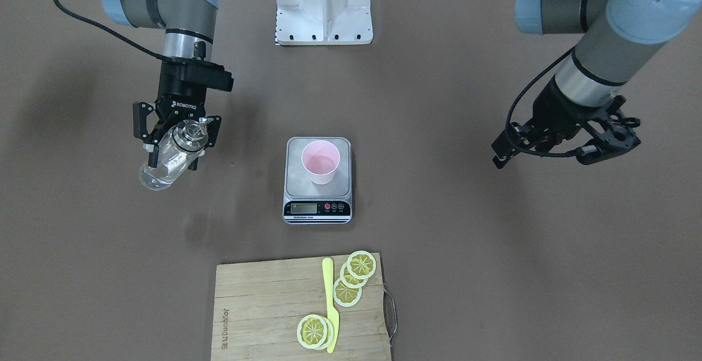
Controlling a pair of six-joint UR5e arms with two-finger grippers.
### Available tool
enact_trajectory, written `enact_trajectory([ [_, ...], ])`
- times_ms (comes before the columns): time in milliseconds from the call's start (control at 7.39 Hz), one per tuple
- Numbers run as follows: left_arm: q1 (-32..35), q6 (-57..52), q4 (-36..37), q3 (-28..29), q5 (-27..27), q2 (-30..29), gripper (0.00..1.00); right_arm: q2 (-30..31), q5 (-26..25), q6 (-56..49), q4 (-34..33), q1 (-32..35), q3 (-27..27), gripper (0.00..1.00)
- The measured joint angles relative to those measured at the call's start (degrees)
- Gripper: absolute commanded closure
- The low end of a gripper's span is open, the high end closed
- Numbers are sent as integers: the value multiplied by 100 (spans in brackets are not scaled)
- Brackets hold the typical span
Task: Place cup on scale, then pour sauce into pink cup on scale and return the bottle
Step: 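Withdraw the left gripper while the right gripper carries the bottle toward the cup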
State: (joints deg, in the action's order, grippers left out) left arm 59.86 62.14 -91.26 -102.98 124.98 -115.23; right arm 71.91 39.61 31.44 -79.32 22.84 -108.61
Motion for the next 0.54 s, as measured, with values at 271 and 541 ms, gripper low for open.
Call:
enact_trajectory([
  [271, 265, -616, -3, 42, 6, 291, 1, -227, -709, -149, -670, -355, 44, 100],
  [541, 383, -941, -21, 158, 8, 454, 1, -520, -1182, -177, -1402, -593, 63, 100],
])
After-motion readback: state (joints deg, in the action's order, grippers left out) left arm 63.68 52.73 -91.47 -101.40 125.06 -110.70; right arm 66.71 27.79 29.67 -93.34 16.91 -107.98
